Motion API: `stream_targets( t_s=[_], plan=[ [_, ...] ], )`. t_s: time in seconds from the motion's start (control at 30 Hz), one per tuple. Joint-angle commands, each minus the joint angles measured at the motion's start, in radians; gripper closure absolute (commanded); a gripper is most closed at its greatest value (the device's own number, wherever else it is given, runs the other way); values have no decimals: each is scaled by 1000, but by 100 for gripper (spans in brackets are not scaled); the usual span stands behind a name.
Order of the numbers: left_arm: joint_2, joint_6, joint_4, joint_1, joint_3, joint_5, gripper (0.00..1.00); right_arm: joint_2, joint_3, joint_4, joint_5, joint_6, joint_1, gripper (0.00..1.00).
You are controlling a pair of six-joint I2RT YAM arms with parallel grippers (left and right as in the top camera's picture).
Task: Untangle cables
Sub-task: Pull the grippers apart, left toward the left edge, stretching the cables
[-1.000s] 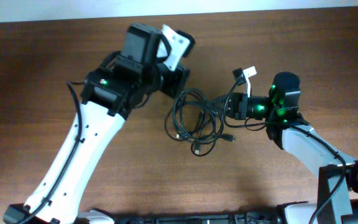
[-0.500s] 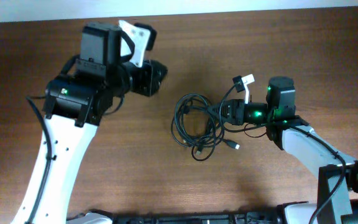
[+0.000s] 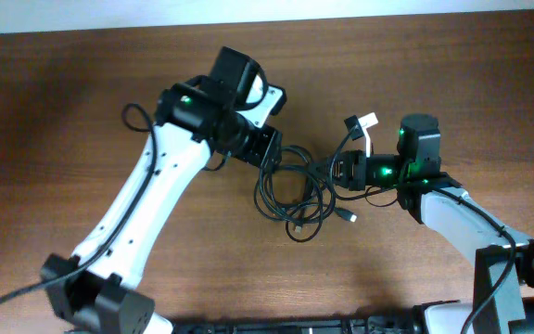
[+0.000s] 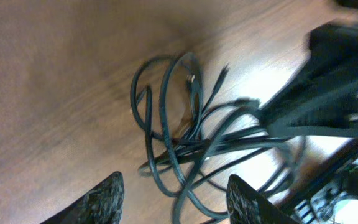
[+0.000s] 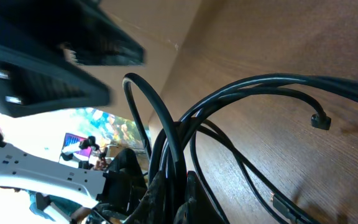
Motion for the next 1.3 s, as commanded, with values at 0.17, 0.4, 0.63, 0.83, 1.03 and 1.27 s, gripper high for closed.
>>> stream_targets(
  t_s=[0.17,0.4,0.63,0.83,1.03,1.27],
  plan=[
    [96,16,-12,-35,6,-53,59,-1,2,4,-39,-10,-2,96],
    [122,16,-15,-45,6,-58,100,-1,2,4,-31,-11,-2,96],
    [90,-50,-14,12,44,-179,100,-1,2,-14,-24,-11,-2,71],
    [41,-48,23,19,61,-75,100,-1,2,-68,-24,-11,-1,60],
    [34,-44,45,16,61,23,100,-1,2,-71,24,-11,6,60],
    [34,-43,48,18,61,30,100,-1,2,-86,252,-11,79,88]
  ],
)
